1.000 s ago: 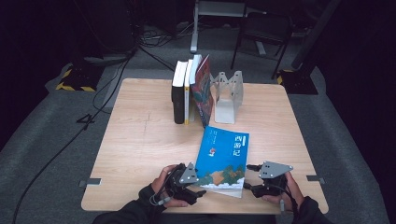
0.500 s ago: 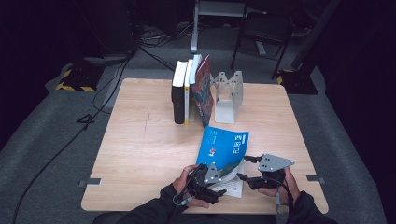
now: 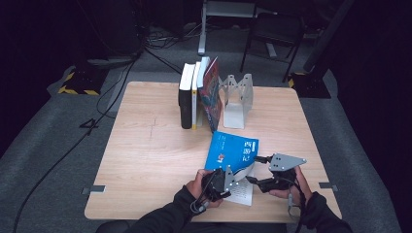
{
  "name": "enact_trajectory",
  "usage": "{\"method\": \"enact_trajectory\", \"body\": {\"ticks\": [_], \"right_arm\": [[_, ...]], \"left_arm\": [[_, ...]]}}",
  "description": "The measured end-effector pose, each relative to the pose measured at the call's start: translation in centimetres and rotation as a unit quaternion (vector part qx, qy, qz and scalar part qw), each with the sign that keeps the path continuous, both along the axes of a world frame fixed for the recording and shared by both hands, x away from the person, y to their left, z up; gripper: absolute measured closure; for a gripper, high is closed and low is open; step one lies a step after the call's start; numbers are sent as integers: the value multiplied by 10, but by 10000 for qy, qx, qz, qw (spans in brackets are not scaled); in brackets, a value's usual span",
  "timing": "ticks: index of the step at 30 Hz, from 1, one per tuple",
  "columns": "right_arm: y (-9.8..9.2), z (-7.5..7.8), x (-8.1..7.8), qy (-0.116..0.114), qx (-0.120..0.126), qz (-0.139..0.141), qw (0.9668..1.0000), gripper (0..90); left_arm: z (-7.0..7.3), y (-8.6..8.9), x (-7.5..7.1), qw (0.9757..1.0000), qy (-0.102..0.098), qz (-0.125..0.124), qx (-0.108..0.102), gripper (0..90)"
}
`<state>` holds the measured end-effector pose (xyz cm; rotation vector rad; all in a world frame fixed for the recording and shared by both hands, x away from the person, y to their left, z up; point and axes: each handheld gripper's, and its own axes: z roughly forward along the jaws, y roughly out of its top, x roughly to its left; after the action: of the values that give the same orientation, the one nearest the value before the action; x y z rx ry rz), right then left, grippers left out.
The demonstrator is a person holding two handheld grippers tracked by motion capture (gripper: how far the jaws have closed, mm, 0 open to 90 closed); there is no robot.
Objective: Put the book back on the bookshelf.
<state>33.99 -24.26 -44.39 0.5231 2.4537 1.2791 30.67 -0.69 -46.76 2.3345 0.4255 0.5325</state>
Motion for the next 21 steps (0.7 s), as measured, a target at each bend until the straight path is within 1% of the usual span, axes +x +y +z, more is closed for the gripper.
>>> {"method": "enact_trajectory", "body": {"ticks": [1,2,3,4,5,6,7,8,9,10,11,12,13,15,16,17,18,19,20,21], "right_arm": [[-2,0,0,-29,-1,-3,10000,260],[-4,1,-1,-136,-42,-14,9999,259],[-4,1,-1,-136,-42,-14,9999,259],[-7,3,-2,-223,8,-2,9997,258],[-7,3,-2,-276,17,9,9996,258],[-7,3,-2,-276,17,9,9996,258],[-6,3,-4,-365,-17,17,9993,260],[-4,2,-6,-422,-4,129,9990,260],[-1,2,-7,-453,-71,197,9988,259],[7,0,-9,-508,-211,274,9981,259],[10,-1,-9,-482,-217,332,9980,259],[10,-1,-9,-482,-217,332,9980,259],[14,-2,-9,-444,-240,385,9980,259],[22,-5,-9,-435,-367,520,9970,273],[27,-7,-8,-488,-511,562,9959,291],[32,-9,-7,-539,-637,565,9949,287],[37,-11,-5,-502,-660,658,9944,313],[41,-14,-4,-495,-734,715,9935,325],[46,-17,-2,-545,-880,729,9920,356],[50,-19,-1,-599,-955,714,9911,423]], "left_arm": [[0,0,0,10000,0,0,0,651],[3,4,1,10000,8,-48,-13,666],[3,4,1,10000,8,-48,-13,673],[3,8,1,9999,5,-114,-43,680],[5,17,1,9997,77,-213,-101,683],[5,17,1,9997,77,-213,-101,688],[6,24,1,9994,114,-289,-145,688],[8,31,2,9988,201,-377,-229,692],[9,38,2,9981,315,-444,-297,695],[13,50,1,9968,421,-580,-358,701],[14,55,1,9965,447,-613,-344,704],[14,55,1,9965,447,-613,-344,702],[14,63,-1,9964,465,-649,-300,702],[14,73,-3,9965,449,-638,-282,700],[14,78,-4,9966,468,-610,-301,698],[14,85,-4,9963,513,-590,-356,695],[15,90,-5,9961,541,-557,-419,691],[16,94,-5,9961,541,-530,-459,689],[16,98,-5,9961,548,-506,-481,687],[16,101,-6,9963,549,-481,-453,683]]}}
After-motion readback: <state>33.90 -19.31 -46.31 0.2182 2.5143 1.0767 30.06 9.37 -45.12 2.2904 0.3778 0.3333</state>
